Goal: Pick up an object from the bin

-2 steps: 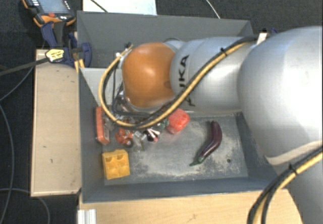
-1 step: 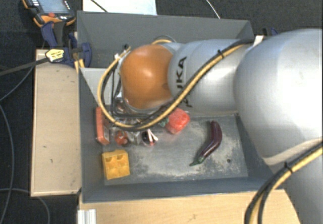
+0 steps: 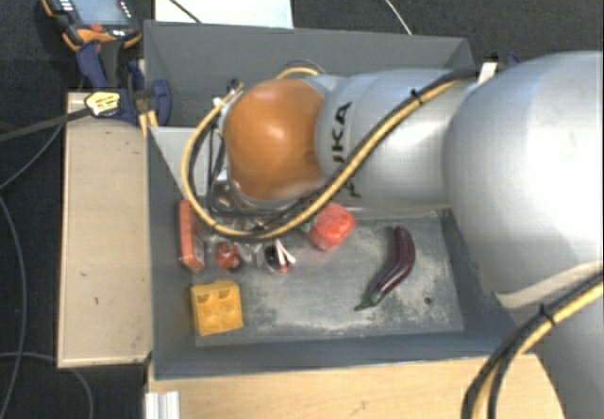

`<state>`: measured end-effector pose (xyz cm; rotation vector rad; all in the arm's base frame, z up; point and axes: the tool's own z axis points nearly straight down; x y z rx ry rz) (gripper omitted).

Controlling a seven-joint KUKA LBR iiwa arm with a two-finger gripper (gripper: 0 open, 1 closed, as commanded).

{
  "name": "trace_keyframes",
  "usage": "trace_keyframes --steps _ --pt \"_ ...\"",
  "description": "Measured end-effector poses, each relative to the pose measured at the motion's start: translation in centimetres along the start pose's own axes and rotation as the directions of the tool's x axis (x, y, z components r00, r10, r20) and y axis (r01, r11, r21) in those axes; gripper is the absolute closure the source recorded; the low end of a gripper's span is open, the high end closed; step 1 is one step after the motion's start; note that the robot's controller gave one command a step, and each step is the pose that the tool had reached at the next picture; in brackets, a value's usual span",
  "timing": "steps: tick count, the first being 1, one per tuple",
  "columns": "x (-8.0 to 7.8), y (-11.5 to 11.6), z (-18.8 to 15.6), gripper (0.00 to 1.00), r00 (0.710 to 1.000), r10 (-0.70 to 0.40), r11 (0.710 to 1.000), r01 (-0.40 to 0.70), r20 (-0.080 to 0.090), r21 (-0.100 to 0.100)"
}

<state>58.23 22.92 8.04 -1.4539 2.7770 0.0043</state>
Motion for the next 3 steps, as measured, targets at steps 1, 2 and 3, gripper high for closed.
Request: trace_keyframes --steps 1,2,3 --pt "0.1 -0.6 -11.9 1.0 1.0 0.009 1.0 -0.009 -0.001 -0.002" --pt "0.3 -0.6 -10.7 1.0 1.0 0.008 1.0 -0.008 0.004 0.0" --pt "1.4 -0.5 -20.8 1.0 1.0 0.023 1.0 -0.023 0.001 -0.002"
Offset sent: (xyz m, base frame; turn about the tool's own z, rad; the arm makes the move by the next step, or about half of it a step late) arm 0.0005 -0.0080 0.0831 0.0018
